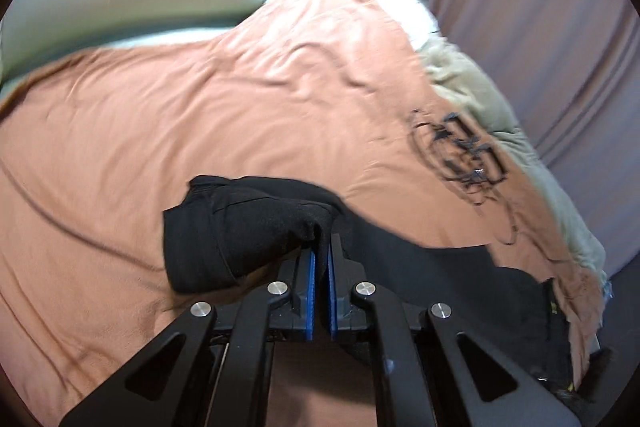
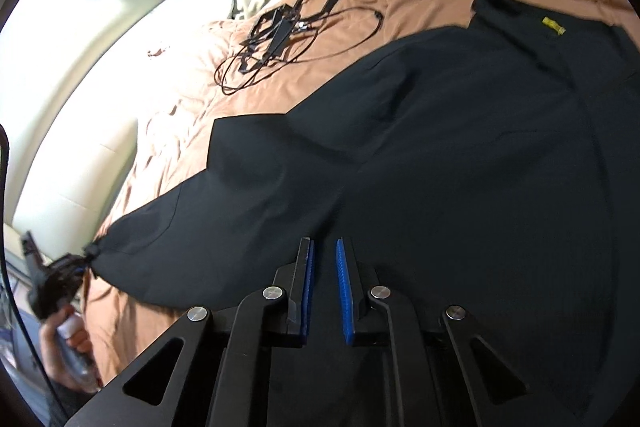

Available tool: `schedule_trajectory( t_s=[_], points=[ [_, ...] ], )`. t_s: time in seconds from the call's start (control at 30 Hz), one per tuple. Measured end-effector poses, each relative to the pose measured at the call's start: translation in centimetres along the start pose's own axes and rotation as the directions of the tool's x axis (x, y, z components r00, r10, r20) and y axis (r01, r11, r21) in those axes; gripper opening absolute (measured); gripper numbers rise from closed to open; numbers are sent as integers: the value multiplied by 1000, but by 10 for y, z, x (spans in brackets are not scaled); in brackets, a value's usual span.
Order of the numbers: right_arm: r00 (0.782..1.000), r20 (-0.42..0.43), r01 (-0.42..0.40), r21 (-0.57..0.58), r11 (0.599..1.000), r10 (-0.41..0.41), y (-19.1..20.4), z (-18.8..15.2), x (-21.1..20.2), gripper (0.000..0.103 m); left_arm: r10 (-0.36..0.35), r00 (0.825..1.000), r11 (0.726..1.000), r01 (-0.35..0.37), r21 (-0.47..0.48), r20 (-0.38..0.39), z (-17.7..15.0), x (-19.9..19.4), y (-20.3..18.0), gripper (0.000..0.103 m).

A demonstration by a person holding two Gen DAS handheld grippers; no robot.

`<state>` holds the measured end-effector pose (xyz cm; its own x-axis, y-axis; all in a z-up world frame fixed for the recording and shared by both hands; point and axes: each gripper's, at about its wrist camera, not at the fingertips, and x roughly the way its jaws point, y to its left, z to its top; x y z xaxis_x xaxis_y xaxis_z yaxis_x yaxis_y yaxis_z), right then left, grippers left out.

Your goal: Fold large clothes

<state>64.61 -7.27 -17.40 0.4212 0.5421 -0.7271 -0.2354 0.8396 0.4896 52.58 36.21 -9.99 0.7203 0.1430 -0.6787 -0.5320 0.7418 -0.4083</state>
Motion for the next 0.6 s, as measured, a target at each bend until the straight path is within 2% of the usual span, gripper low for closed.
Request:
schedule_trajectory(
  t_s=[0.17,0.23,0.3,0.33,0.4,0.43,0.5,0.6],
  points=[
    [998,-36,62,48,997,-60,-6,2,37,13,-89,995,991,85,101,37,20,-47,-59,6],
    [997,-57,57,79,995,-52,-15,1,48,8,-128,991,983,120,136,48,26,-65,-81,6],
    [997,-70,47,71,996,-42,-15,3,42,7,-169,984,971,156,179,61,30,-84,-106,6],
    [996,-80,44,68,997,-39,-14,4,37,13,-189,980,964,173,202,67,31,-94,-119,6],
    [998,-63,22,75,997,-17,-14,4,16,17,-228,971,947,203,248,77,32,-110,-145,6],
    [999,-48,14,78,997,-10,-15,4,-1,27,-247,966,939,218,267,80,31,-117,-158,6],
    [1000,-17,27,78,997,-25,-19,0,-31,41,-285,955,921,250,298,79,29,-130,-182,6],
    [998,35,42,99,994,-46,-36,-13,-89,42,-347,936,889,306,341,65,20,-147,-217,6]
  ],
)
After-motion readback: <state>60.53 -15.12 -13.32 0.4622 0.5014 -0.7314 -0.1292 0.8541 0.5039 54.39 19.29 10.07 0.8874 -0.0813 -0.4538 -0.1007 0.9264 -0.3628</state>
